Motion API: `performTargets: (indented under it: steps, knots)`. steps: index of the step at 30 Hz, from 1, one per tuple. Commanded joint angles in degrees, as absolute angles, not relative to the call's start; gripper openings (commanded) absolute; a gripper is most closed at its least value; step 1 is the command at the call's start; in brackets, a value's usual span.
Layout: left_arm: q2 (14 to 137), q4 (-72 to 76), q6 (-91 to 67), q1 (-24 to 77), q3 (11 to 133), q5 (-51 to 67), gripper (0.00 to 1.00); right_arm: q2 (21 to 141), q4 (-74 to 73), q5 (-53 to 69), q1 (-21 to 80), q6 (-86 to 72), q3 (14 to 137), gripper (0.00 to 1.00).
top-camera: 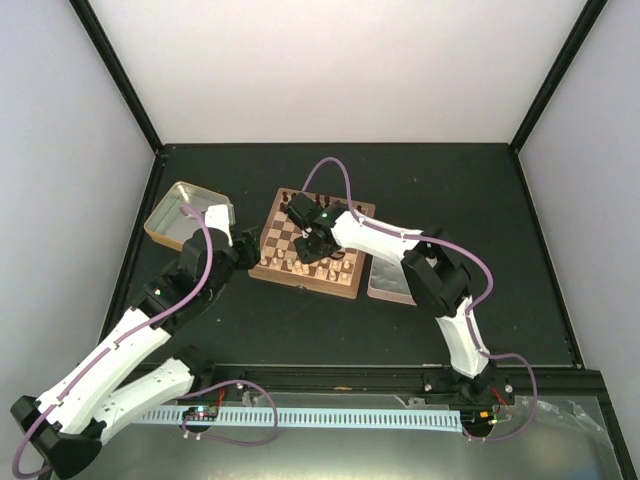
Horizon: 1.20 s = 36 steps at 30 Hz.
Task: Set up the chess pieces on the board
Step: Place the chess piece on the chessboard.
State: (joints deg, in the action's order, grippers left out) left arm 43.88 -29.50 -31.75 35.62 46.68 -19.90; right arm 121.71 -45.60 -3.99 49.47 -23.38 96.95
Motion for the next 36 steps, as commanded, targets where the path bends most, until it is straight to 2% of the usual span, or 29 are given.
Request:
performTargets:
  steps: [1,13,18,26,36]
  knots:
    - [43.9,-29.0,-32.1,35.2,46.7,-19.4,0.60,120.7,-46.3,-5.3,49.7,-23.7,97.8,0.16]
    - [44.1,-29.1,-32.2,34.9,46.7,-18.4,0.60,113.6,-43.6,-6.3,49.7,-25.5,95.0,0.23]
    - [43.8,-29.2,-32.5,35.0,46.7,-18.8,0.60,110.4,-42.7,-1.7,49.7,-23.6,92.8,0.26]
    - [42.5,-29.4,-33.7,34.8,46.3,-20.1,0.60,110.9,-41.2,5.9,50.5,-20.7,90.4,0.34]
    - [43.1,-29.3,-33.7,34.8,46.4,-19.5,0.60,114.8,-42.6,4.7,50.9,-20.2,91.6,0.33]
